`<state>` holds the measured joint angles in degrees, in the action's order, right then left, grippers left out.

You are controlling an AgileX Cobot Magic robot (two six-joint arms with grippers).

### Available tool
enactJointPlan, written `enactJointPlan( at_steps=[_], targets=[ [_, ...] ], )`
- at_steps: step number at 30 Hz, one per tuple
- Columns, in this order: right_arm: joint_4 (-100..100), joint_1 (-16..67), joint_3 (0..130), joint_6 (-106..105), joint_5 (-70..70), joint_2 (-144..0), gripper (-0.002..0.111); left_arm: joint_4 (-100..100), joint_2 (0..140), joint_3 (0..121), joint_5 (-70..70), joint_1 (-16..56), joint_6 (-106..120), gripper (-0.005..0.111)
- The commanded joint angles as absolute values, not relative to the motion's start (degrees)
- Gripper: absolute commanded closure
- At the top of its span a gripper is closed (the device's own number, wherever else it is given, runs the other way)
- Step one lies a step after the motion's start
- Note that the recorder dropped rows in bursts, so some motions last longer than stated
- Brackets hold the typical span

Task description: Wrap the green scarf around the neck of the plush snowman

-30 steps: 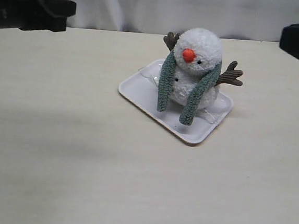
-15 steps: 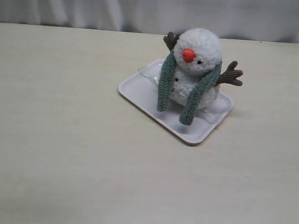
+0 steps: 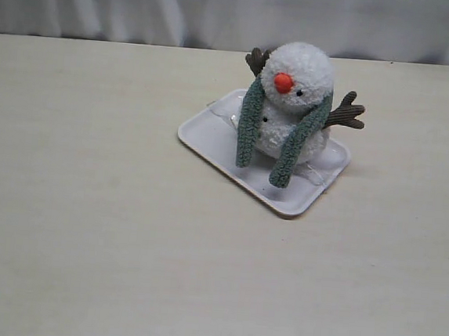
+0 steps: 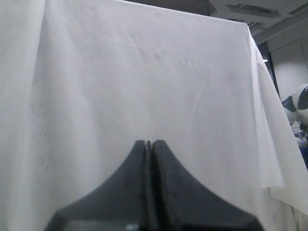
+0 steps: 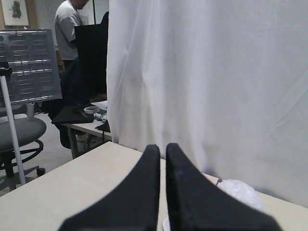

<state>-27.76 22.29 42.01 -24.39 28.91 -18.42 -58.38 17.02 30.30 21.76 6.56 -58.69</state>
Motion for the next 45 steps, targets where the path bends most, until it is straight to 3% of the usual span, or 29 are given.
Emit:
enactJointPlan(
  at_steps=[1,38,45],
  targets=[
    [-27.80,22.17,41.87,-24.40,29.00,-17.70,0.104,-57.85,15.51,29.95,21.66,6.66,-58.63,0.107],
    [-27.80,22.17,41.87,-24.40,29.00,-17.73,0.104,-57.78,15.45,29.95,21.92,6.66,-58.49,0.107],
    [-27.80,22.17,41.87,-24.40,29.00,-17.73,0.104,-18.39,10.71,23.44,13.57,6.66,-33.45,0.107]
  ],
)
